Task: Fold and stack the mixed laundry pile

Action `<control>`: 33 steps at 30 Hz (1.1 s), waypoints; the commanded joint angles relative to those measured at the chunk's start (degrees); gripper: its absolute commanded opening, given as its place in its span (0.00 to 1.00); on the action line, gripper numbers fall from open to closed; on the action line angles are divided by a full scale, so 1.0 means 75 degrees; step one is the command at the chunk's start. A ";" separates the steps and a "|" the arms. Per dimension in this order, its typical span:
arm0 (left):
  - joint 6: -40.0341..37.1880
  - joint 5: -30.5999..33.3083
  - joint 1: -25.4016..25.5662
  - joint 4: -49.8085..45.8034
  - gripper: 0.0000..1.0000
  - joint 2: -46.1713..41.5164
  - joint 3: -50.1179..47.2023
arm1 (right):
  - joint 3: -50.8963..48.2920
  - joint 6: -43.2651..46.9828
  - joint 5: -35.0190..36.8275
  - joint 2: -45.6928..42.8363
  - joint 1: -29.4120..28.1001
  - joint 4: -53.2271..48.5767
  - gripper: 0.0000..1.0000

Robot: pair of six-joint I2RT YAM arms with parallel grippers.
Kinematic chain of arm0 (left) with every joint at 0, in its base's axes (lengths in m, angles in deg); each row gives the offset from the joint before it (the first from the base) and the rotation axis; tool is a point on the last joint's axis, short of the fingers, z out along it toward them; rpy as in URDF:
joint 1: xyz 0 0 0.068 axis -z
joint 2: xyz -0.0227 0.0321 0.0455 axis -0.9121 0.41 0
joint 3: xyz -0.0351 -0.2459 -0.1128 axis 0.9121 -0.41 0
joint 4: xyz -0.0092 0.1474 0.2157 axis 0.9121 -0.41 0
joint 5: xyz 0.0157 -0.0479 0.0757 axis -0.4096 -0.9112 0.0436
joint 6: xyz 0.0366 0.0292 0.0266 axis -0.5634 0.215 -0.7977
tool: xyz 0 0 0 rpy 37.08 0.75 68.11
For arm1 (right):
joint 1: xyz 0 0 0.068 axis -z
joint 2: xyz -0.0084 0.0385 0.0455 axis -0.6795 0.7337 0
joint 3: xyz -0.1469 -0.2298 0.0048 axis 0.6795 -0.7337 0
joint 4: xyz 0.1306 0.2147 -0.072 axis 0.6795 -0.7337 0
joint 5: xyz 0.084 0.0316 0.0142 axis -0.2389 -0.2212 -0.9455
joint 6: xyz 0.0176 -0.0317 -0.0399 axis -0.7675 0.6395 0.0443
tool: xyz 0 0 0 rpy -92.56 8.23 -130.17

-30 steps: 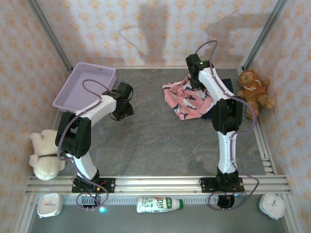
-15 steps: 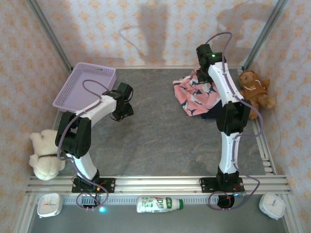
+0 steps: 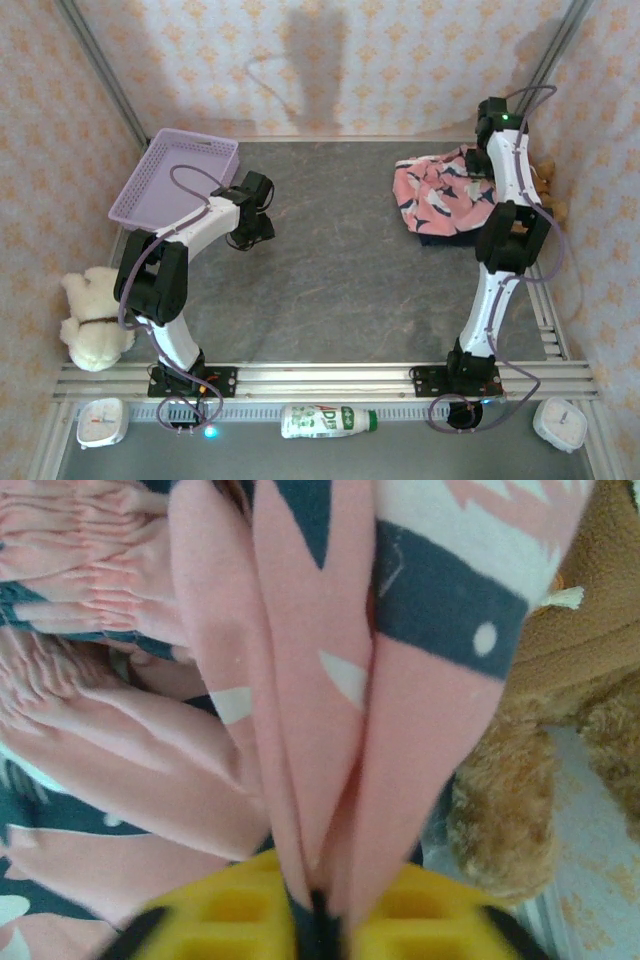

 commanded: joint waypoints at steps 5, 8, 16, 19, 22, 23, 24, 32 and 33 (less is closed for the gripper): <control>-0.0273 0.0770 -0.0046 -0.0592 0.48 -0.0399 0.0087 | -0.0535 -0.0729 0.1202 -0.0450 -0.0003 0.0733 0.99; -0.0602 0.1240 -0.0081 -0.0760 0.49 -0.0708 0.0188 | -0.1146 -0.1007 0.0785 -0.1161 -0.0007 0.0970 0.99; -0.1818 0.3492 -0.0193 -0.0456 0.97 -0.2249 -0.0485 | -0.5668 -0.1491 -0.1073 -0.4060 -0.0178 0.3931 0.99; -0.2272 0.4160 -0.0364 0.0131 1.00 -0.3024 -0.1195 | -0.7463 -0.1426 -0.1115 -0.4957 -0.0346 0.5324 0.99; -0.2822 0.4476 -0.0682 0.0803 1.00 -0.3605 -0.1908 | -0.8817 -0.1388 -0.1292 -0.5387 -0.0532 0.6386 0.99; -0.3065 0.4540 -0.0815 0.1118 1.00 -0.3781 -0.2202 | -0.9246 -0.1323 -0.1218 -0.5488 -0.0644 0.6793 0.99; -0.3270 0.4492 -0.0943 0.1428 1.00 -0.3901 -0.2467 | -0.9601 -0.1231 -0.1091 -0.5585 -0.0766 0.7169 0.99; -0.5203 0.3996 -0.1627 0.5562 1.00 -0.4216 -0.4989 | -1.2136 -0.1059 0.0222 -0.5961 -0.1193 1.1610 0.99; -0.5289 0.3846 -0.1695 0.6002 1.00 -0.4186 -0.5173 | -1.2227 -0.1068 0.0211 -0.5902 -0.1188 1.1958 0.99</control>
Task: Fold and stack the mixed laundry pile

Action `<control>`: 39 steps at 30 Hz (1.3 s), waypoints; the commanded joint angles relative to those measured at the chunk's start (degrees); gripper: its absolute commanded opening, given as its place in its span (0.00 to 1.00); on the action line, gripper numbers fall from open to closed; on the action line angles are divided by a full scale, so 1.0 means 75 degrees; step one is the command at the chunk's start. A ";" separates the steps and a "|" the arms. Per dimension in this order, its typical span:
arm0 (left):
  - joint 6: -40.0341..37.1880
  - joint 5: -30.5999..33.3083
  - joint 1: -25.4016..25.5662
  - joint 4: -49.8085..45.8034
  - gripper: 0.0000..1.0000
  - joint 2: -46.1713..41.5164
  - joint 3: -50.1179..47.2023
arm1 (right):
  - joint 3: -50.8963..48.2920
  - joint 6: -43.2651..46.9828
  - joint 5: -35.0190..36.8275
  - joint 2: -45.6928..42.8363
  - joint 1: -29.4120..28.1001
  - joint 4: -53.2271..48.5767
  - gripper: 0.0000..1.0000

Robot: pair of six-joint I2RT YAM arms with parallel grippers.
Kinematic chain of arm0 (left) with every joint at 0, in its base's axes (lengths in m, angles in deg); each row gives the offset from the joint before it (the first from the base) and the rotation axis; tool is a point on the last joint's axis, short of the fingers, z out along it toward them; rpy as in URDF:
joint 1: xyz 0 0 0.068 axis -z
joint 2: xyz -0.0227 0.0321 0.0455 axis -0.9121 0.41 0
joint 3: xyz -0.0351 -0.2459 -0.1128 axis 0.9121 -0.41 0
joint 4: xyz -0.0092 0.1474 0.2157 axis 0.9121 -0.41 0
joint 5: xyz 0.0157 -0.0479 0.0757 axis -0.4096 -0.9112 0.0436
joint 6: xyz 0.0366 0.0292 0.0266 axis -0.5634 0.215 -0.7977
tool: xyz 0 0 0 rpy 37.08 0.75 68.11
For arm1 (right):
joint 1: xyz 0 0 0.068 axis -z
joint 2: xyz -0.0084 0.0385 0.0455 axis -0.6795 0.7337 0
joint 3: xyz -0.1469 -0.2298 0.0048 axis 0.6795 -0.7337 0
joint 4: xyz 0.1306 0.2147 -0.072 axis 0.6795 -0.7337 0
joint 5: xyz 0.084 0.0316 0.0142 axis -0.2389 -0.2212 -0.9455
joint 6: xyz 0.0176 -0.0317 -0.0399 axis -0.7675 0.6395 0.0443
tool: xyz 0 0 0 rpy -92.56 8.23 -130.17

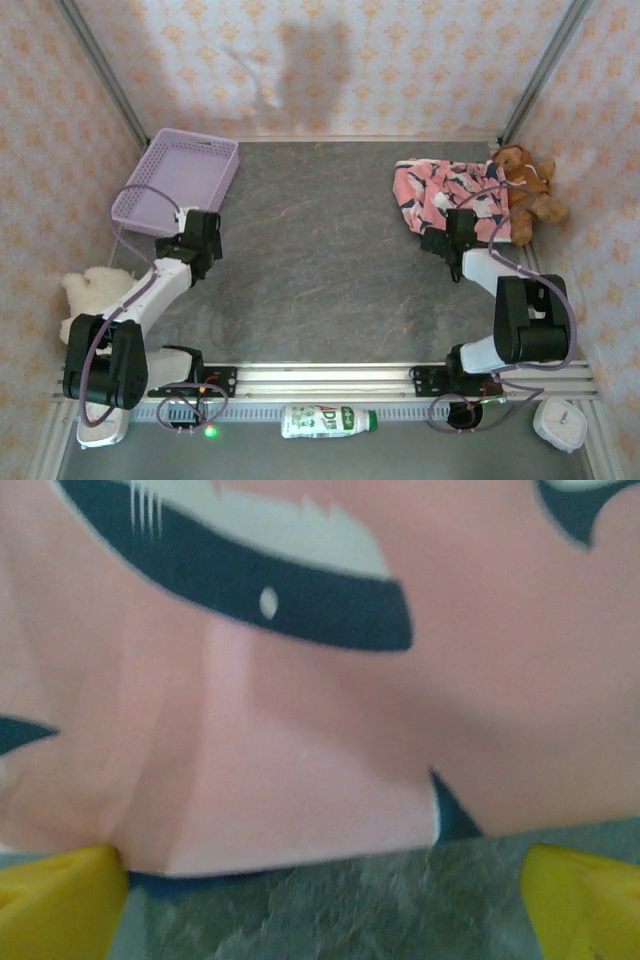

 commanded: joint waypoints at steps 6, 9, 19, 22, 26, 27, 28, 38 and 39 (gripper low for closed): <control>-0.0868 -0.0402 -0.0256 0.4701 1.00 0.1047 -0.0763 | -0.0550 0.0279 0.1229 0.0454 -0.0255 0.3785 0.99; -0.0744 -0.0580 -0.0279 0.4583 1.00 0.1473 -0.0363 | -0.0945 0.0271 0.1339 0.0415 -0.0299 0.4424 0.99; -0.0630 -0.0727 -0.0045 0.7545 1.00 0.1963 -0.1669 | -0.1530 0.0387 0.0977 0.0743 -0.0257 0.5738 0.99; -0.0587 -0.0868 -0.0150 0.7483 1.00 0.2009 -0.1604 | -0.1517 0.0374 0.0981 0.0707 -0.0251 0.5650 0.99; -0.0595 -0.0945 -0.0175 0.7492 1.00 0.2009 -0.1593 | -0.1530 0.0368 0.0968 0.0655 -0.0251 0.5597 0.99; -0.0602 -0.0933 -0.0169 0.7563 1.00 0.2031 -0.1605 | -0.1538 0.0375 0.0970 0.0669 -0.0251 0.5651 0.99; -0.0595 -0.0940 -0.0180 0.7520 1.00 0.2016 -0.1598 | -0.1530 0.0368 0.0969 0.0652 -0.0252 0.5597 0.99; -0.0572 -0.0968 -0.0184 0.7478 1.00 0.2014 -0.1578 | -0.1518 0.0376 0.0968 0.0681 -0.0253 0.5609 0.99; -0.0561 -0.0988 -0.0206 0.7458 1.00 0.2011 -0.1578 | -0.1490 0.0379 0.0967 0.0691 -0.0251 0.5584 0.99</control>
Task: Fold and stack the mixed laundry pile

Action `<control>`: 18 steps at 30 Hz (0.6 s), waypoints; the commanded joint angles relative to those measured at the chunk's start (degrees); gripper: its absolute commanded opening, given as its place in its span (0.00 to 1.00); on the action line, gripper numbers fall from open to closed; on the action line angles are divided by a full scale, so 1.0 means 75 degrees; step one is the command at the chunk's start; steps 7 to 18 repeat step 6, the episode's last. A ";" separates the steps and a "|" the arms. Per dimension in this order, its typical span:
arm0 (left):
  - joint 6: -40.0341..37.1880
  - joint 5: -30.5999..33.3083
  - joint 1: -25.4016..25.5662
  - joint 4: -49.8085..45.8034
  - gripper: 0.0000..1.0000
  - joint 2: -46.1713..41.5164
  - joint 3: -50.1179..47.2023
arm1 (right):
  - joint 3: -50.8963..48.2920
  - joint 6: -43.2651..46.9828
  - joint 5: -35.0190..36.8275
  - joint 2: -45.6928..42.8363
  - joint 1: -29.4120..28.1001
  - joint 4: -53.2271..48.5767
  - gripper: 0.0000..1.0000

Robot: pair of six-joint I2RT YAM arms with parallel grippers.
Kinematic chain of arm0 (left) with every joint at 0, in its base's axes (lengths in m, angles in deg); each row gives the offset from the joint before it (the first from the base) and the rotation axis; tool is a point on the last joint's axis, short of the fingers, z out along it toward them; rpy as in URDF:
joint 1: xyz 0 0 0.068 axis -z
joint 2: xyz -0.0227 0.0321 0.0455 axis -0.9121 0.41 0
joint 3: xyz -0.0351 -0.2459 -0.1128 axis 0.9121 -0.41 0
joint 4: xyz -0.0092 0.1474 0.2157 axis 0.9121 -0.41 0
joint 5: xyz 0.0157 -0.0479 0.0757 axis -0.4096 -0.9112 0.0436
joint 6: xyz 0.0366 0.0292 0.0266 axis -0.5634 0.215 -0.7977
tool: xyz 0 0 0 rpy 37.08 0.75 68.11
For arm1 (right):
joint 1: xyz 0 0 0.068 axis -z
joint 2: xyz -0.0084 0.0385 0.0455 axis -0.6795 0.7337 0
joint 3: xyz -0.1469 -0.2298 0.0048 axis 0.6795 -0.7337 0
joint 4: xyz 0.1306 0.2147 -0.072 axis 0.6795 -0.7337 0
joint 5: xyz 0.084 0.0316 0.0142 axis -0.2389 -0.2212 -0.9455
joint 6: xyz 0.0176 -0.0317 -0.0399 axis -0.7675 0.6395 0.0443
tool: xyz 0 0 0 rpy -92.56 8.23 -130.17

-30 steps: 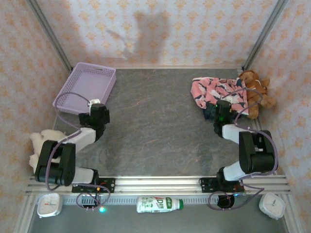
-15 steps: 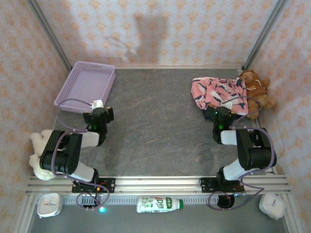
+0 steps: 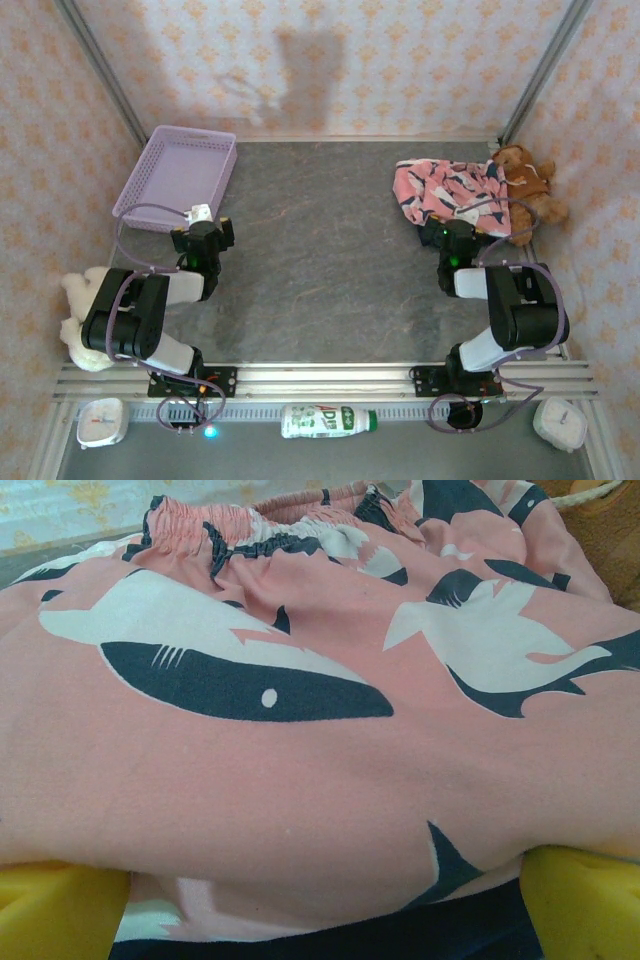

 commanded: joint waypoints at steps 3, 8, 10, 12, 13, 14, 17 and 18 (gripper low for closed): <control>0.0067 -0.0066 -0.0066 0.0271 1.00 0.0000 0.0018 | -0.0003 0.0075 0.0101 0.0019 0.0013 0.0337 0.99; 0.0063 -0.0075 -0.0066 0.0272 1.00 0.0002 0.0018 | -0.0049 0.0083 0.0089 -0.0024 0.0014 0.0395 0.99; 0.0063 -0.0075 -0.0066 0.0272 1.00 0.0002 0.0018 | -0.0049 0.0083 0.0089 -0.0024 0.0014 0.0395 0.99; 0.0063 -0.0075 -0.0066 0.0272 1.00 0.0002 0.0018 | -0.0049 0.0083 0.0089 -0.0024 0.0014 0.0395 0.99; 0.0063 -0.0075 -0.0066 0.0272 1.00 0.0002 0.0018 | -0.0049 0.0083 0.0089 -0.0024 0.0014 0.0395 0.99; 0.0063 -0.0075 -0.0066 0.0272 1.00 0.0002 0.0018 | -0.0049 0.0083 0.0089 -0.0024 0.0014 0.0395 0.99; 0.0063 -0.0075 -0.0066 0.0272 1.00 0.0002 0.0018 | -0.0049 0.0083 0.0089 -0.0024 0.0014 0.0395 0.99; 0.0063 -0.0075 -0.0066 0.0272 1.00 0.0002 0.0018 | -0.0049 0.0083 0.0089 -0.0024 0.0014 0.0395 0.99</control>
